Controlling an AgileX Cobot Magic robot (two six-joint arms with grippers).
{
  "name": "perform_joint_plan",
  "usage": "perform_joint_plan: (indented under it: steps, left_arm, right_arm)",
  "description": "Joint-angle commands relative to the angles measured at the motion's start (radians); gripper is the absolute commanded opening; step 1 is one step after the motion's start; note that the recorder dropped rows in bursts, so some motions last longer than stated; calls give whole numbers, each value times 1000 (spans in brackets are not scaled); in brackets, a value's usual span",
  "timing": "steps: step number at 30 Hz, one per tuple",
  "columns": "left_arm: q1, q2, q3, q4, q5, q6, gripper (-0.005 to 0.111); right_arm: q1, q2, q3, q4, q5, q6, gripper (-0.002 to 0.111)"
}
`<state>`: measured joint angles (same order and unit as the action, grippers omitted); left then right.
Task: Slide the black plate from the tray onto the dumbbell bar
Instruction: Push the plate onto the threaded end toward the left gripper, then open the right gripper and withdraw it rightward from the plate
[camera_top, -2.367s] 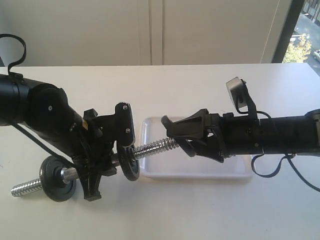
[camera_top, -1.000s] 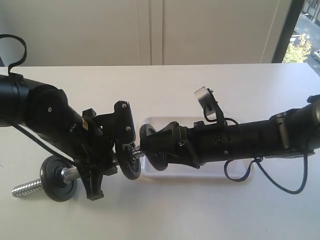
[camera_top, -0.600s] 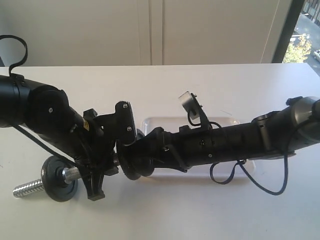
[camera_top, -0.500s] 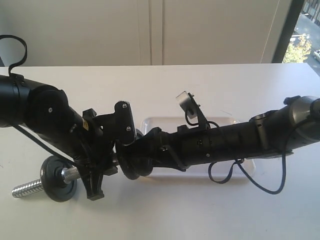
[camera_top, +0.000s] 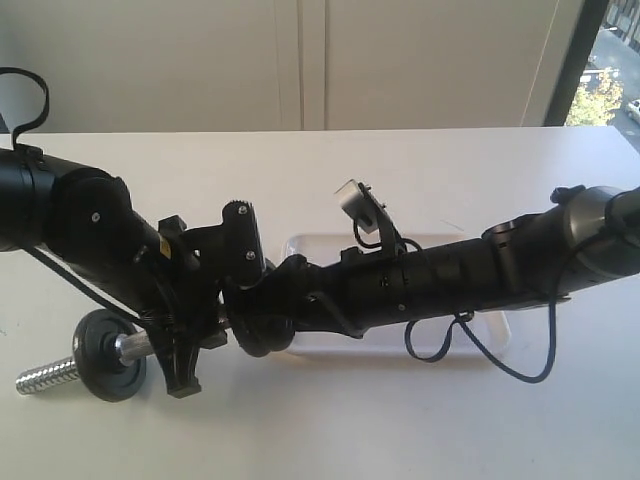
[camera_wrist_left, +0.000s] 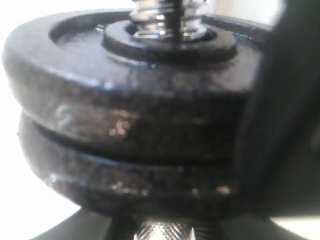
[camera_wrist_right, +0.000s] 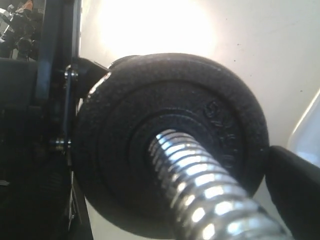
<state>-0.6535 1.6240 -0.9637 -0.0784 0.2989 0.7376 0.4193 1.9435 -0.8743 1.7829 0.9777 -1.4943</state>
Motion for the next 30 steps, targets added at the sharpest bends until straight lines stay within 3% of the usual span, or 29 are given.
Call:
perform_joint_plan:
  steps: [1, 7, 30]
  left_arm:
    - [-6, -40, -24, -70, -133, -32, 0]
    - [-6, -40, -24, -70, -130, -32, 0]
    - [-6, -40, -24, -56, -126, -32, 0]
  right_arm:
    - [29, -5, -4, -38, 78, -16, 105]
    - [17, -11, -4, -40, 56, 11, 105]
    - [-181, -11, -4, -142, 138, 35, 105]
